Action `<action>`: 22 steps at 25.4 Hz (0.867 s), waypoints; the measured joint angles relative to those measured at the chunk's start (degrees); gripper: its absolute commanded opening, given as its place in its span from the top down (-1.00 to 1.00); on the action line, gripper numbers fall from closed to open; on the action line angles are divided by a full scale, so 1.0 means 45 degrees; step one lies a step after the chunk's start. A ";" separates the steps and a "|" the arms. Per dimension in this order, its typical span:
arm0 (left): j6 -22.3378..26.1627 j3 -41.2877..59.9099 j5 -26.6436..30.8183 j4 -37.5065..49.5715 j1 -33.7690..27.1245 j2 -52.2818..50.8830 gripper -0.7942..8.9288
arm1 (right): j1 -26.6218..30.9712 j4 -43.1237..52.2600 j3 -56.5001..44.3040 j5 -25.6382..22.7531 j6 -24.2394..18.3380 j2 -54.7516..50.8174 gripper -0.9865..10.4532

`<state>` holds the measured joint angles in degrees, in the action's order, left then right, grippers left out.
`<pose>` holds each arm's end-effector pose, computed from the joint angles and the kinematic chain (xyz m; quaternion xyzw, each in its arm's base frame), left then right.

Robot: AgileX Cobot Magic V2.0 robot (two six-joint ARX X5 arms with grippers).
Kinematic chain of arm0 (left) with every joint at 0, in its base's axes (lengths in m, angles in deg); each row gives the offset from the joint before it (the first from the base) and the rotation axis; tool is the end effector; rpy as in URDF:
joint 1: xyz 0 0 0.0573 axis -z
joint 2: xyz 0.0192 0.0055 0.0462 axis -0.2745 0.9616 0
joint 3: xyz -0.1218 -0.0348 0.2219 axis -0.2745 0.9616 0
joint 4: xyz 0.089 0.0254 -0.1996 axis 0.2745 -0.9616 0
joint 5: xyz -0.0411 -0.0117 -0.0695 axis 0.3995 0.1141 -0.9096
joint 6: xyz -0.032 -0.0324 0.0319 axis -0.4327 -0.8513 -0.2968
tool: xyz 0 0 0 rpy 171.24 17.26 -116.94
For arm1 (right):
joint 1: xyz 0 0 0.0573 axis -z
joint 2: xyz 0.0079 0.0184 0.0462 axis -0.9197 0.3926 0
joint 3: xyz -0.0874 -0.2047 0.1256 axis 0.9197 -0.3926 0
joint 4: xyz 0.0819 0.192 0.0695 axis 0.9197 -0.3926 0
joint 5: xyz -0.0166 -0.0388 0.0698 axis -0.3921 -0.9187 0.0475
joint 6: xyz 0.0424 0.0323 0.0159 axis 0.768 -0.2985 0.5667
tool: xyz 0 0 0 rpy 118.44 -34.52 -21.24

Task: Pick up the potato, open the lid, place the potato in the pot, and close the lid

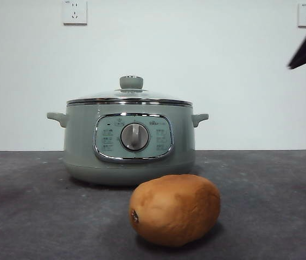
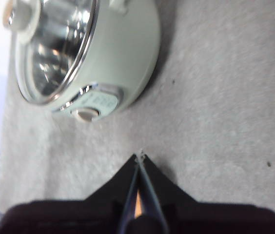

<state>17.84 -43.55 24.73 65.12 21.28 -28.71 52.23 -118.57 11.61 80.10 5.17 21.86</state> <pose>0.1121 -0.0213 0.2342 -0.0922 0.1716 -0.2017 0.9599 0.1421 0.0510 0.2700 0.3081 0.4347 0.1865 0.8254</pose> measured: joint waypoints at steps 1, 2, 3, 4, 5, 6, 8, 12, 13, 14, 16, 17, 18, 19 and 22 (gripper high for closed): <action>0.0000 -0.0219 -0.0010 0.0005 0.0019 0.0228 0.84 | -0.0442 -0.0053 0.0180 -0.0267 0.0078 0.0350 0.81; -0.0005 -0.0389 -0.0015 0.0005 0.0019 0.0432 0.84 | -0.0831 -0.0126 0.0325 -0.0495 0.0175 0.0646 0.81; -0.0005 -0.0641 -0.0010 -0.0015 0.0019 0.0792 0.84 | -0.1486 -0.0204 0.0544 -0.0826 0.0311 0.1151 0.81; -0.0005 -0.0874 -0.0112 -0.0199 0.0019 0.1112 0.84 | -0.2147 -0.0199 0.0733 -0.1132 0.0525 0.1647 0.79; -0.0005 -0.1035 -0.0340 -0.0393 0.0019 0.1413 0.84 | -0.2861 -0.0189 0.0952 -0.1438 0.0801 0.2200 0.63; -0.0010 -0.1156 -0.0622 -0.0573 0.0019 0.1656 0.84 | -0.3429 -0.0189 0.1117 -0.1637 0.1059 0.2628 0.47; -0.0015 -0.1559 -0.0962 -0.0903 0.0019 0.2176 0.84 | -0.4605 -0.0175 0.1481 -0.1860 0.1739 0.3638 0.25; -0.0015 -0.2200 -0.0996 -0.1214 0.0024 0.2676 0.84 | -0.6484 -0.0131 0.2127 -0.1860 0.2827 0.5440 0.10; -0.0015 -0.2327 -0.0996 -0.1399 0.0024 0.2759 0.84 | -0.6829 -0.0209 0.2307 -0.1860 0.3152 0.5829 0.10; -0.0010 -0.2375 -0.0996 -0.1443 0.0024 0.2798 0.84 | -0.7048 -0.0243 0.2472 -0.1860 0.3429 0.6101 0.09; -0.0015 -0.2399 -0.0996 -0.1457 0.0024 0.2803 0.84 | -0.7431 -0.0345 0.2934 -0.1889 0.3920 0.6586 0.10; -0.0015 -0.2399 -0.0996 -0.1467 0.0024 0.2803 0.84 | -0.7543 -0.0831 0.3327 -0.1962 0.4085 0.6810 0.09; -0.0015 -0.2399 -0.0996 -0.1481 0.0024 0.2803 0.84 | -0.7582 -0.1248 0.3643 -0.2030 0.4167 0.6970 0.09; -0.0010 -0.2399 -0.0996 -0.1486 0.0034 0.2803 0.84 | -0.7592 -0.1792 0.4007 -0.2108 0.4235 0.7145 0.09; -0.0015 -0.2399 -0.0971 -0.1554 0.0257 0.2807 0.84 | -0.7645 -0.3031 0.4507 -0.2399 0.4182 0.7567 -0.20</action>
<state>17.77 -54.35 20.36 58.13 22.44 -16.08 17.83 -132.21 31.90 69.31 23.98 55.92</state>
